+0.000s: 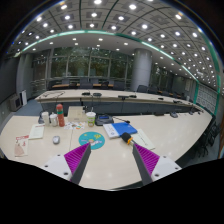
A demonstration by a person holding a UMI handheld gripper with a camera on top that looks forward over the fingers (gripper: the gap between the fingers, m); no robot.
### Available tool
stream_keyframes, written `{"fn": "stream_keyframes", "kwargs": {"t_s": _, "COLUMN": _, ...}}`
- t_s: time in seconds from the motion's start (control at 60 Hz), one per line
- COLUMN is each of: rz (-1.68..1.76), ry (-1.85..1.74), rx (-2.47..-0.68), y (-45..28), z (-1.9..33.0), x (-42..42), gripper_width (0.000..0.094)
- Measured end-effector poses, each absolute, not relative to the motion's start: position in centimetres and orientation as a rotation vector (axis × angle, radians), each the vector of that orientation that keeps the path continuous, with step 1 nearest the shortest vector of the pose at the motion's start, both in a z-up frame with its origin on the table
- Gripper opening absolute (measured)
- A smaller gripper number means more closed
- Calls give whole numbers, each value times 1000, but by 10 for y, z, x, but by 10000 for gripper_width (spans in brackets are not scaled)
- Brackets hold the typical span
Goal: Arrange mouse
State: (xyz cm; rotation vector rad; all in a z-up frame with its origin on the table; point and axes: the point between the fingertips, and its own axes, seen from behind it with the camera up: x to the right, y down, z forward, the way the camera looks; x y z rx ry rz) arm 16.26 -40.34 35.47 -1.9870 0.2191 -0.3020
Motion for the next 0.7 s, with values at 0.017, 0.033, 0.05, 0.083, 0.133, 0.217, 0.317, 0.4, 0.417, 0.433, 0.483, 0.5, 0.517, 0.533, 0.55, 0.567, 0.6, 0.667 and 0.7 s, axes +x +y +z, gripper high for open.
{"fn": "stream_keyframes", "kwargs": {"t_s": 0.017, "rz": -306, "ry": 223, "rx": -1988, "y": -398, "z": 342, "x": 156, "gripper_width": 856}}
{"fn": "stream_keyframes", "kwargs": {"t_s": 0.033, "rz": -308, "ry": 224, "rx": -1995, "y": -399, "z": 339, "x": 157, "gripper_width": 856}}
{"fn": "stream_keyframes", "kwargs": {"t_s": 0.05, "rz": -310, "ry": 224, "rx": -2002, "y": -399, "z": 335, "x": 157, "gripper_width": 856}}
{"fn": "stream_keyframes", "kwargs": {"t_s": 0.083, "rz": -312, "ry": 224, "rx": -2015, "y": -400, "z": 324, "x": 157, "gripper_width": 856}}
{"fn": "stream_keyframes", "kwargs": {"t_s": 0.133, "rz": -310, "ry": 223, "rx": -2036, "y": -403, "z": 312, "x": 155, "gripper_width": 856}}
{"fn": "stream_keyframes", "kwargs": {"t_s": 0.217, "rz": -307, "ry": 224, "rx": -2080, "y": -380, "z": 252, "x": 145, "gripper_width": 857}}
{"fn": "stream_keyframes", "kwargs": {"t_s": 0.317, "rz": -276, "ry": 220, "rx": -2136, "y": -374, "z": 202, "x": 124, "gripper_width": 854}}
{"fn": "stream_keyframes", "kwargs": {"t_s": 0.4, "rz": -227, "ry": 214, "rx": -2182, "y": -356, "z": 158, "x": 91, "gripper_width": 854}}
{"fn": "stream_keyframes", "kwargs": {"t_s": 0.417, "rz": -215, "ry": 212, "rx": -2187, "y": -350, "z": 150, "x": 83, "gripper_width": 853}}
{"fn": "stream_keyframes", "kwargs": {"t_s": 0.433, "rz": -202, "ry": 208, "rx": -2194, "y": -346, "z": 146, "x": 74, "gripper_width": 853}}
{"fn": "stream_keyframes", "kwargs": {"t_s": 0.483, "rz": -162, "ry": 191, "rx": -2204, "y": -325, "z": 119, "x": 47, "gripper_width": 853}}
{"fn": "stream_keyframes", "kwargs": {"t_s": 0.5, "rz": -149, "ry": 186, "rx": -2211, "y": -318, "z": 114, "x": 36, "gripper_width": 853}}
{"fn": "stream_keyframes", "kwargs": {"t_s": 0.517, "rz": -134, "ry": 179, "rx": -2214, "y": -310, "z": 108, "x": 26, "gripper_width": 853}}
{"fn": "stream_keyframes", "kwargs": {"t_s": 0.533, "rz": -119, "ry": 171, "rx": -2216, "y": -302, "z": 102, "x": 16, "gripper_width": 852}}
{"fn": "stream_keyframes", "kwargs": {"t_s": 0.55, "rz": -104, "ry": 162, "rx": -2216, "y": -293, "z": 97, "x": 5, "gripper_width": 851}}
{"fn": "stream_keyframes", "kwargs": {"t_s": 0.567, "rz": -89, "ry": 153, "rx": -2213, "y": -284, "z": 92, "x": -6, "gripper_width": 853}}
{"fn": "stream_keyframes", "kwargs": {"t_s": 0.6, "rz": -70, "ry": 136, "rx": -2208, "y": -266, "z": 84, "x": -26, "gripper_width": 853}}
{"fn": "stream_keyframes", "kwargs": {"t_s": 0.667, "rz": -33, "ry": 99, "rx": -2202, "y": -228, "z": 66, "x": -64, "gripper_width": 853}}
{"fn": "stream_keyframes", "kwargs": {"t_s": 0.7, "rz": -13, "ry": 82, "rx": -2198, "y": -206, "z": 59, "x": -83, "gripper_width": 857}}
